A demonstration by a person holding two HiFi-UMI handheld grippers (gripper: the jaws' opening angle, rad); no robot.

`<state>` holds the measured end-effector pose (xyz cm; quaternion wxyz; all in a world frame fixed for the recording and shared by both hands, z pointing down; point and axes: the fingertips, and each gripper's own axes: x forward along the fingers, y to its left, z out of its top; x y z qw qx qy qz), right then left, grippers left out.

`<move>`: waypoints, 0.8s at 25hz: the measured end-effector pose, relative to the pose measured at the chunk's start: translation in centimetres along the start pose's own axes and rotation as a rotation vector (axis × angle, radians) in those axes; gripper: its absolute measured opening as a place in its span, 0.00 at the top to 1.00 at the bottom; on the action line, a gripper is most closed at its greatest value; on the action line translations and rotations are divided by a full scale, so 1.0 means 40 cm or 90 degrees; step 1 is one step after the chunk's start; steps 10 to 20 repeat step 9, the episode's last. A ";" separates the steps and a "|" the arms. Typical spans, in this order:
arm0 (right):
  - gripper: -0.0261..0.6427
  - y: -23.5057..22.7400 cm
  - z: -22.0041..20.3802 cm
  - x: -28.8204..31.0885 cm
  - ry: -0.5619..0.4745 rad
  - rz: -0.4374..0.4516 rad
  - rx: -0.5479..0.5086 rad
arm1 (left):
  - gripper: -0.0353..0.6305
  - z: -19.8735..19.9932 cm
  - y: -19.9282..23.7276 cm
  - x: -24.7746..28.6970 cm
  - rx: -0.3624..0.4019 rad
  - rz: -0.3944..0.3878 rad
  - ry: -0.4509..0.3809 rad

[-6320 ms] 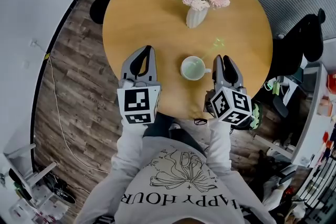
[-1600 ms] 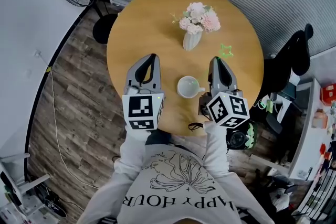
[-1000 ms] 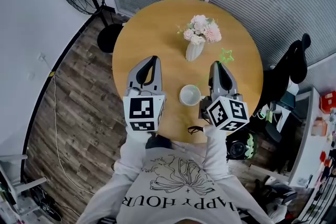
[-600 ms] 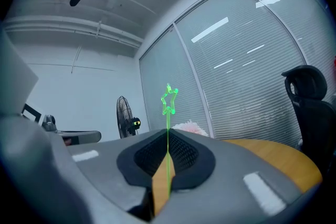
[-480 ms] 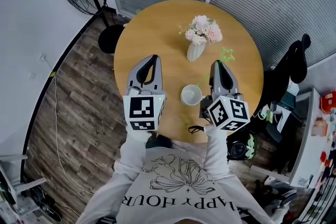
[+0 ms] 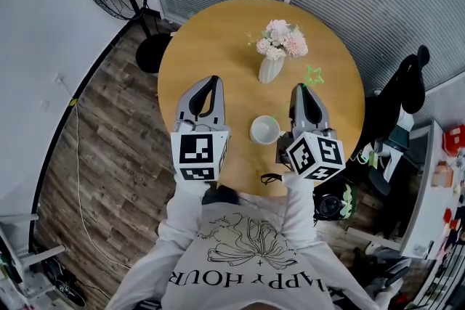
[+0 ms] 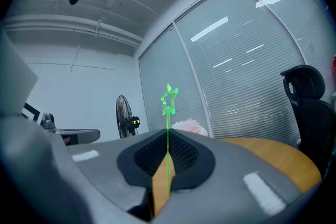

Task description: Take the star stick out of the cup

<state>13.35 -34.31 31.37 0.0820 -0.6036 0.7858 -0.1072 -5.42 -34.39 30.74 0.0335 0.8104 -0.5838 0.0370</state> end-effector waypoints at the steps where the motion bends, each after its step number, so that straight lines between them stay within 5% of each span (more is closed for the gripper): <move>1: 0.94 0.000 0.000 -0.001 0.000 0.000 0.000 | 0.94 0.001 -0.001 0.000 0.000 0.000 -0.001; 20: 0.94 0.003 0.002 0.003 0.002 -0.002 -0.003 | 0.94 0.002 0.001 0.003 -0.001 -0.004 0.001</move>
